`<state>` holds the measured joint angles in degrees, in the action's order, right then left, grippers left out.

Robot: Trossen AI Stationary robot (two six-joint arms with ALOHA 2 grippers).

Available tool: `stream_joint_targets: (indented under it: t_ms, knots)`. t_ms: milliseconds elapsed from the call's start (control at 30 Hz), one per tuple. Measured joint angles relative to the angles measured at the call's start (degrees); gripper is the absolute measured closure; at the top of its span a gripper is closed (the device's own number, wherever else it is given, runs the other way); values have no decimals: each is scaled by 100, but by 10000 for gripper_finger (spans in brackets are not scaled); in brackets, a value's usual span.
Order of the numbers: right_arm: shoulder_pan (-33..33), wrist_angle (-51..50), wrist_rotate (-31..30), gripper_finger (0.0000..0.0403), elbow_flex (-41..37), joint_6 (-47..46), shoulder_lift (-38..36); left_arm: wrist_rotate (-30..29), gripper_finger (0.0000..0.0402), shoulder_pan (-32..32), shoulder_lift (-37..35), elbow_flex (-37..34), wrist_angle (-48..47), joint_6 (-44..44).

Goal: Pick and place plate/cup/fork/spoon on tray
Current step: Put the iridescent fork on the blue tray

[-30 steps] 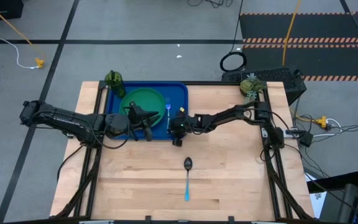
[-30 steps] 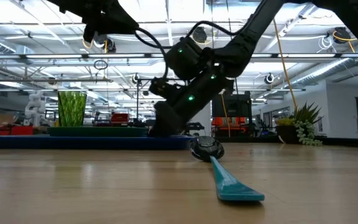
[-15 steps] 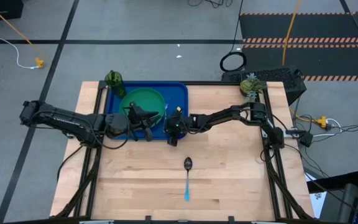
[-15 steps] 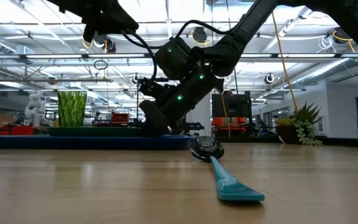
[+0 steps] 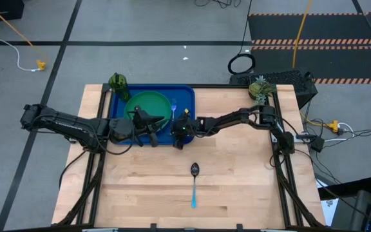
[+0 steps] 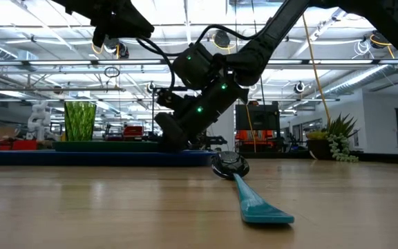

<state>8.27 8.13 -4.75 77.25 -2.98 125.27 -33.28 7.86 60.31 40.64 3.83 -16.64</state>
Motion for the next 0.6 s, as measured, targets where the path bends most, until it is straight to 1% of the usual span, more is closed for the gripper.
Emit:
stream_joint_targets:
  t_ms: [467,600]
  knots:
    - [70,38,7,386,-10,133,-1,0,314,0,0,0,-71,-7]
    - [70,-18,8,386,-26,275,-114,0,314,1,0,0,-73,-20]
